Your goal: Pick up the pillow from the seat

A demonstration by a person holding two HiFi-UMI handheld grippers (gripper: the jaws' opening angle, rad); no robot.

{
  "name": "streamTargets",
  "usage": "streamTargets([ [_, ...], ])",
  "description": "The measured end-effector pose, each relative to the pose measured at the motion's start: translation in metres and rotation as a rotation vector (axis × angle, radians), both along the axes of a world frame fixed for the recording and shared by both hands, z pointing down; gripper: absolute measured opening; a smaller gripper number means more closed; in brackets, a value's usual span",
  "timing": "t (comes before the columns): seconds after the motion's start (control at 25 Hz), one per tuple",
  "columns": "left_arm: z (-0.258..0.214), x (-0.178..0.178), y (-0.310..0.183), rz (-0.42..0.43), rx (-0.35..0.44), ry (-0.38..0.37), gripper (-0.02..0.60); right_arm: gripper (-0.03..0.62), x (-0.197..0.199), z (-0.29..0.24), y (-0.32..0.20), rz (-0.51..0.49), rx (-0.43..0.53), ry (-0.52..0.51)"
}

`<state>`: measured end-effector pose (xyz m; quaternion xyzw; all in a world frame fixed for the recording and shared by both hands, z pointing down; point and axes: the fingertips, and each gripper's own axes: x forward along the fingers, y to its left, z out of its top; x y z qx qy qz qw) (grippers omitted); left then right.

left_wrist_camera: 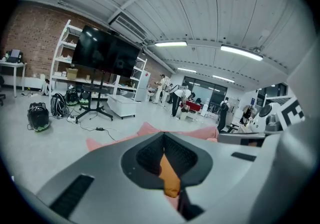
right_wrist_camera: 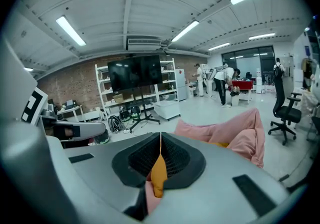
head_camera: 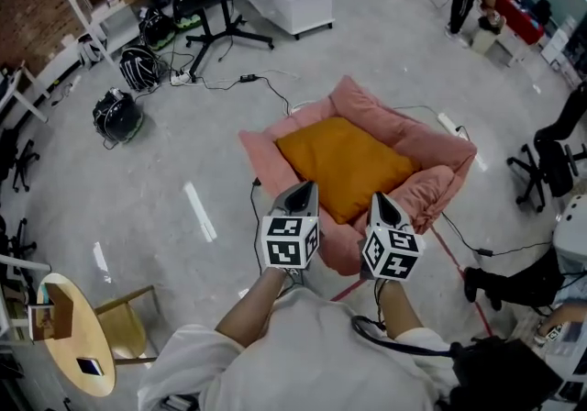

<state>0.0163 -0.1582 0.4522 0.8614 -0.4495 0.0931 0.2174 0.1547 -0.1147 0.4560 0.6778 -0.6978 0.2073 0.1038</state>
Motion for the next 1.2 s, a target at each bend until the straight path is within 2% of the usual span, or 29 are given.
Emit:
streamTargets([
  [0.32,0.016,-0.005,-0.043,0.035,-0.052,-0.001,0.006,0.031,-0.009,0.007,-0.032,0.028,-0.040,0.014],
  [0.44,0.022,0.003,-0.051,0.046,-0.066,0.010,0.006,0.031,-0.004,0.013,-0.036,0.040,-0.063,0.018],
  [0.6,0.028,0.015,-0.056,0.045,-0.080,0.060,0.006,0.031,0.009,0.025,-0.040,0.043,-0.100,0.014],
  [0.68,0.035,0.022,-0.060,0.047,-0.095,0.054,0.006,0.031,0.016,0.032,-0.045,0.037,-0.114,0.005],
  [1.0,0.050,0.039,-0.094,0.005,-0.125,0.017,0.006,0.031,0.048,0.044,-0.093,-0.044,-0.172,0.007],
  [1.2,0.043,0.050,-0.141,0.006,-0.089,-0.027,0.006,0.029,0.070,0.046,-0.143,-0.120,-0.198,0.029],
])
